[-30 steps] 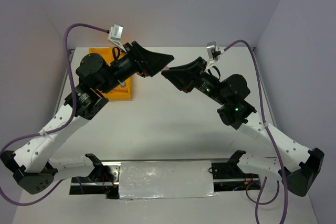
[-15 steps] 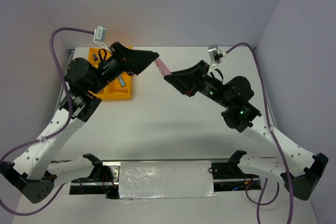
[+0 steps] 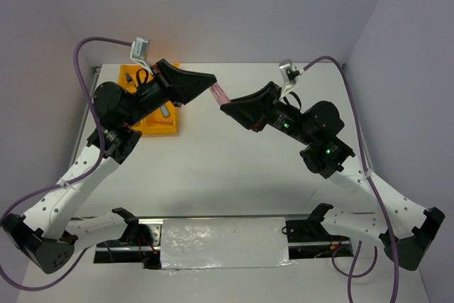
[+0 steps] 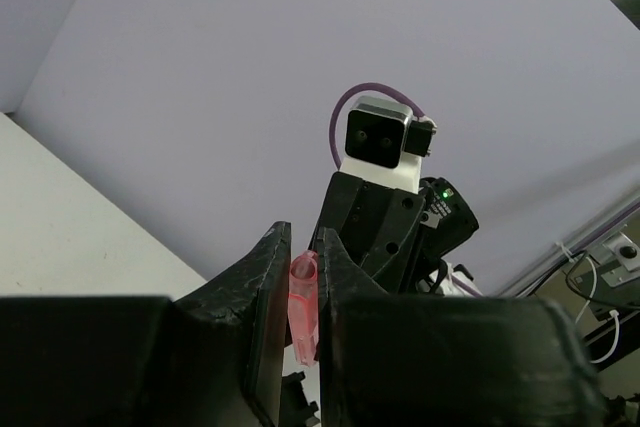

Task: Sort the stationery into containers
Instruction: Close the pen cap on the pen.

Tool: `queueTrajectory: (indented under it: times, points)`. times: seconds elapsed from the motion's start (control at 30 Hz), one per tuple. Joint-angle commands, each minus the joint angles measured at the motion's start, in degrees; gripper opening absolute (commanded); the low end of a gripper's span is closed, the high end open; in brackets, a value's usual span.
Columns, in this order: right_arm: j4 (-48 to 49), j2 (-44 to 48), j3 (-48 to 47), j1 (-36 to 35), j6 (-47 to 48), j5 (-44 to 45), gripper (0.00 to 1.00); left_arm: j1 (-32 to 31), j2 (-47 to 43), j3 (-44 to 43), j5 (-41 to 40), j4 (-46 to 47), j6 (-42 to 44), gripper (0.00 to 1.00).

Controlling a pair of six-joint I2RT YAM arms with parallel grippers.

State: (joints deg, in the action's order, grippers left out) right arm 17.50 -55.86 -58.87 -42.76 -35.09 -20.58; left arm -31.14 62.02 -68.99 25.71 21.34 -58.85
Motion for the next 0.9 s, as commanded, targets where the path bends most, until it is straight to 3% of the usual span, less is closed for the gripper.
queueTrajectory:
  times: [0.0, 0.37, 0.5, 0.73, 0.77, 0.8, 0.87]
  points:
    - [1.4, -1.3, -5.0, 0.0, -0.2, 0.2, 0.00, -0.6, 0.3, 1.1, 5.2, 2.5, -0.4, 0.00]
    - [4.1, -8.3, -13.5, 0.6, -2.3, -1.4, 0.00, -7.9, -1.1, 5.5, 1.9, -4.0, 4.8, 0.00]
    - [3.9, -7.3, -10.8, 0.6, -2.8, -2.1, 0.00, -7.7, -3.5, 4.2, -2.5, -8.1, 6.8, 0.37]
    - [3.2, -4.8, -7.6, 0.6, -2.6, -1.3, 0.00, -7.0, -2.3, 3.0, -2.3, -10.0, 7.5, 0.52]
    - [3.1, -4.5, -7.2, 0.4, -2.7, -1.1, 0.00, -6.7, -2.5, 3.7, -2.2, -9.4, 7.1, 0.50]
    - [2.9, -4.4, -7.0, 0.6, -2.6, -1.1, 0.00, -6.6, -2.5, 3.9, -2.2, -8.3, 6.9, 0.39]
    - [2.9, -3.9, -6.3, 0.6, -2.6, -1.8, 0.00, -6.2, -2.5, 4.2, -2.1, -7.7, 6.3, 0.28]
